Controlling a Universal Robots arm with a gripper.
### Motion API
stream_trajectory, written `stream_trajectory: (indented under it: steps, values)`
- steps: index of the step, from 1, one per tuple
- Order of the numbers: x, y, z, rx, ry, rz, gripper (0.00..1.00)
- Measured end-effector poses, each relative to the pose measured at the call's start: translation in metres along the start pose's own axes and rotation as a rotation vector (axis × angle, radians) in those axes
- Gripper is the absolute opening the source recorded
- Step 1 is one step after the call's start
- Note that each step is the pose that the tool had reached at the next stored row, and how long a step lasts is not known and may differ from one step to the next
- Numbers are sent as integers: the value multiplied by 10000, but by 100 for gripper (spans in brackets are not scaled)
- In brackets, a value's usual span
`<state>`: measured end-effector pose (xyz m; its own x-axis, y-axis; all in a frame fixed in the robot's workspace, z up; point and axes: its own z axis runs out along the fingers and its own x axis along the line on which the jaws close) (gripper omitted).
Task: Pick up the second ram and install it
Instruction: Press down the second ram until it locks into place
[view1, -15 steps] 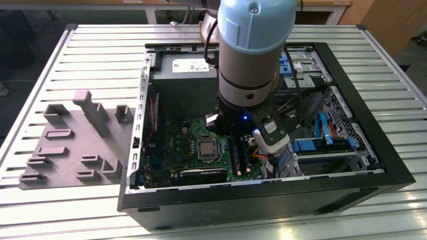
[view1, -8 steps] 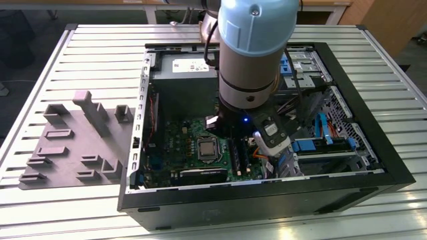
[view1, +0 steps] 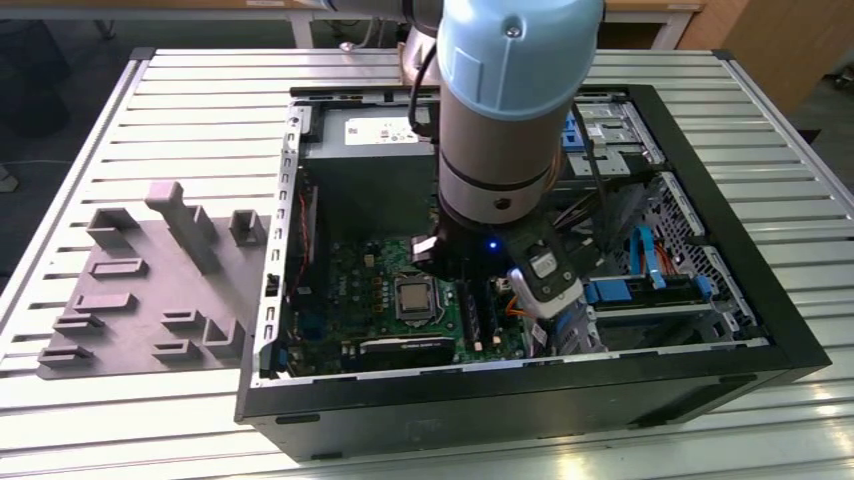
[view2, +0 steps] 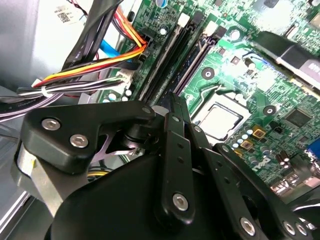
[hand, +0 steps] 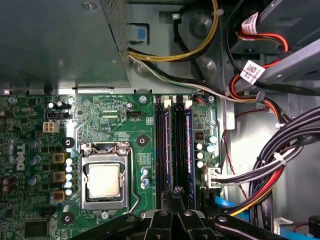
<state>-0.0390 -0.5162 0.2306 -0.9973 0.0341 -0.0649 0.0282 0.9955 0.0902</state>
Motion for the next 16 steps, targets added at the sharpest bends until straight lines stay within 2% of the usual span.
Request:
stream_trajectory:
  steps: [8,16]
  values:
    - [-2,-62,-5,33,-1,-3,11]
    - [-3,-85,-8,109,-3,-7,11]
